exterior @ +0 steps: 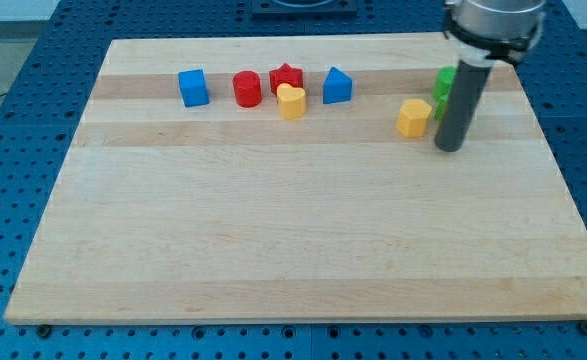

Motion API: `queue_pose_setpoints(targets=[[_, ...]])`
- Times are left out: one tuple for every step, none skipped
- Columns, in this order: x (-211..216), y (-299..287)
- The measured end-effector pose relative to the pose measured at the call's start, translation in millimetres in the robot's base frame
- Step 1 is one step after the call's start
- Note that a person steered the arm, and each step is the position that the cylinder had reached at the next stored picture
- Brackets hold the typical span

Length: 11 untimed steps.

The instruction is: Move the yellow hexagon to the right of the yellow heart

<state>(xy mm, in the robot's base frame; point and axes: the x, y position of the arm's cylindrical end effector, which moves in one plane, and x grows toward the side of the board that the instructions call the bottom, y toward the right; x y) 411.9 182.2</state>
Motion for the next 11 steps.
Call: queue_pose_setpoints(targets=[[-14,1],[-25,-16],[-36,-41],[-39,-72],[-39,-93],[-36,-102],[-19,-102],[-18,-100],[-20,-75],[-41,-74],[-52,-99]])
